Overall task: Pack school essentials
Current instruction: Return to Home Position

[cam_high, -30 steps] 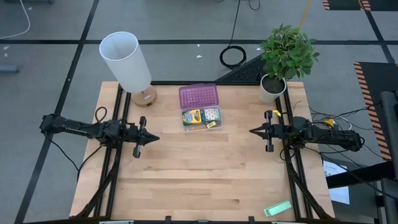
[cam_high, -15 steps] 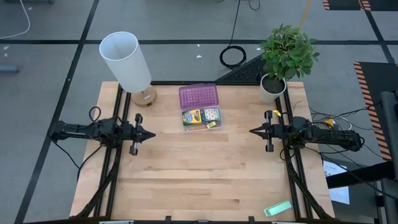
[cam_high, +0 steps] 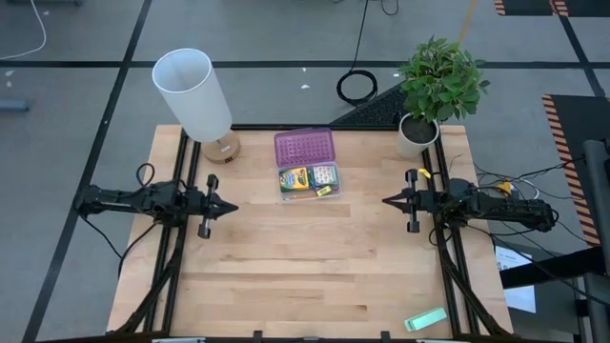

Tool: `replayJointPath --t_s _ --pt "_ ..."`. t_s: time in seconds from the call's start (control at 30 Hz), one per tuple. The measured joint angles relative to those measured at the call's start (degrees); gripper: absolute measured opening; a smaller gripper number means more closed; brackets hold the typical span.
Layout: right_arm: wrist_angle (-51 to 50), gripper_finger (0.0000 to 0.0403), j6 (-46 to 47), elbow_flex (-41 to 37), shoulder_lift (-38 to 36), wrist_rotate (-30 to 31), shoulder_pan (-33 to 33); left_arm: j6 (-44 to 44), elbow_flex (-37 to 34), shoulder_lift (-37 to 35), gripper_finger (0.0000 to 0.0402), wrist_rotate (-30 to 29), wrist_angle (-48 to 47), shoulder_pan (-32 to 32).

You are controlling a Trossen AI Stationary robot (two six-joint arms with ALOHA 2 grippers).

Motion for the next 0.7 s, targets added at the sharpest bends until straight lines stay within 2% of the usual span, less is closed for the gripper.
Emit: replayJointPath --t_s 0.33,0.7 --pt "0.0 0.0000 0.0 0.0 0.0 0.0 0.0 -0.8 -0.1 0.0 0.0026 0.0 0.4 0.0" --pt "0.0 0.0000 0.0 0.0 0.0 0.0 0.0 -0.8 -0.1 0.0 0.0006 0.0 0.5 0.0"
